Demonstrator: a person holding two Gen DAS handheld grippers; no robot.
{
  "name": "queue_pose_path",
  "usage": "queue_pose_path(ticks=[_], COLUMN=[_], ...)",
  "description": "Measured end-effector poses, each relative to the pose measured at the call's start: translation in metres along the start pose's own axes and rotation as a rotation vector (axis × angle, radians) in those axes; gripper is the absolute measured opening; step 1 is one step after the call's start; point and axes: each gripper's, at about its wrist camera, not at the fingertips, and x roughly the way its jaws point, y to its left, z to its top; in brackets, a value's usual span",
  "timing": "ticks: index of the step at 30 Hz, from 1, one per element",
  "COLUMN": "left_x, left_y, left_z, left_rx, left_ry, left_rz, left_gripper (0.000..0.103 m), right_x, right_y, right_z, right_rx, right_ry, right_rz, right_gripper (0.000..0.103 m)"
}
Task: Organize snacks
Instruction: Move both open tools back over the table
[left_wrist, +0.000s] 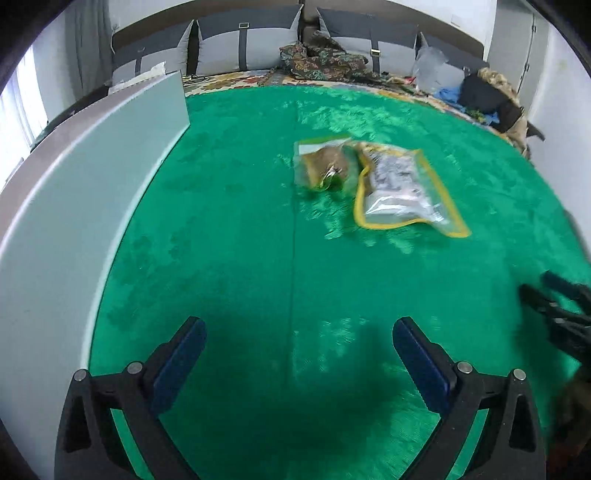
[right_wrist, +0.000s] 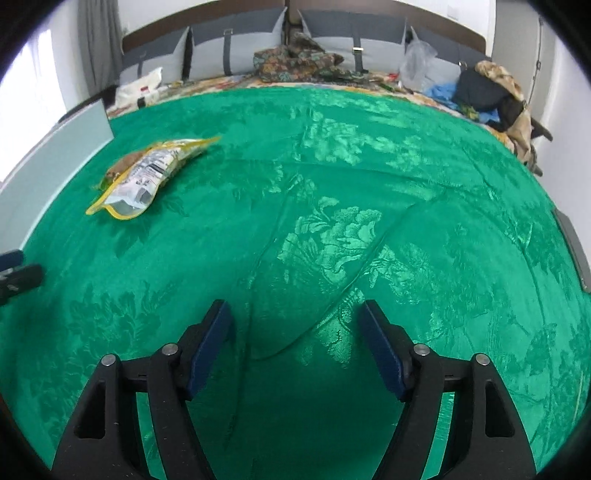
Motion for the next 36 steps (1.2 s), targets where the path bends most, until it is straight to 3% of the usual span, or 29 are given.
queue_pose_path(ticks=[6,36], left_x=[0.01,0.0118], left_y=[0.0008,0.0031], left_z=[-0.0086,-0.0072], left_rx=[0.016,0.015], left_ry=[-0.028,-0.027], left_rz=[0.009,0.002], left_gripper=[0.103,0.103], right_x=[-0.0003,-0.0024], right_y=[0.0036,0.0024], right_z=[-0.004,-0.0039], right_rx=[-0.013,-0.013], right_ry=[0.004,0.005], right_rz=[-0.003,-0.002], right_gripper=[0.081,0.081])
